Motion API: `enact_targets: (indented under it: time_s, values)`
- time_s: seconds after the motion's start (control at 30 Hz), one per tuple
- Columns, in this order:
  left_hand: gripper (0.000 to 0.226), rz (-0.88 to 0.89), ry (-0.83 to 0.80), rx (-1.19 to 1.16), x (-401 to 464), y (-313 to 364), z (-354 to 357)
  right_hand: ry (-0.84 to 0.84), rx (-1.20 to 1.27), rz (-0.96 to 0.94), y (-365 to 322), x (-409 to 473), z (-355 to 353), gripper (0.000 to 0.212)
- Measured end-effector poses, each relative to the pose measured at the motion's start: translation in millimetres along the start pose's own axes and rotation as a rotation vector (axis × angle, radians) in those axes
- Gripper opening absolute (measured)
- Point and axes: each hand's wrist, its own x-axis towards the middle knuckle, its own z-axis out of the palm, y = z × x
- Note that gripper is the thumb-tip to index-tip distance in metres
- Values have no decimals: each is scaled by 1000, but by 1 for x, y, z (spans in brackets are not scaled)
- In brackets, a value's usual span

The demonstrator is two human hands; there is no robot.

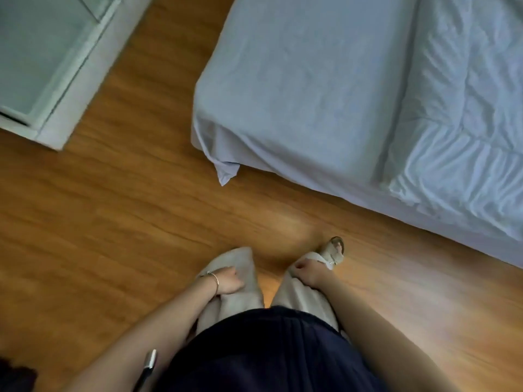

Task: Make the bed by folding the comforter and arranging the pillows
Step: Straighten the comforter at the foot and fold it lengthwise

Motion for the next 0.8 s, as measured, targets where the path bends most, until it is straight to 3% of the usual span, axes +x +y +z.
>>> enact_targets:
  time_s: [0.1,0.17,0.37,0.43,0.53,0.67,0.8]
  values:
    - [25,16,112,-307,-13,-60,-16,138,-92,-67,-85,1,-16,43]
    - [13,20,155,-492,-19,-87,-23,100,-122,-162,-136,4,-24,48]
    - [9,-25,156,-833,-14,-138,-79,-97,-377,-264,-262,39,-38,63]
    - [10,-43,169,-937,-17,-156,-117,-174,-434,-300,-317,56,-56,63]
    - [13,-110,251,-1000,-26,-188,-186,-257,-515,-342,-410,84,-96,38]
    - [41,-178,483,-1003,-41,-231,-290,-354,-641,-400,-528,114,-149,51]
    - [35,-139,718,-1089,-40,-262,-402,-399,-617,-371,-604,138,-194,37]
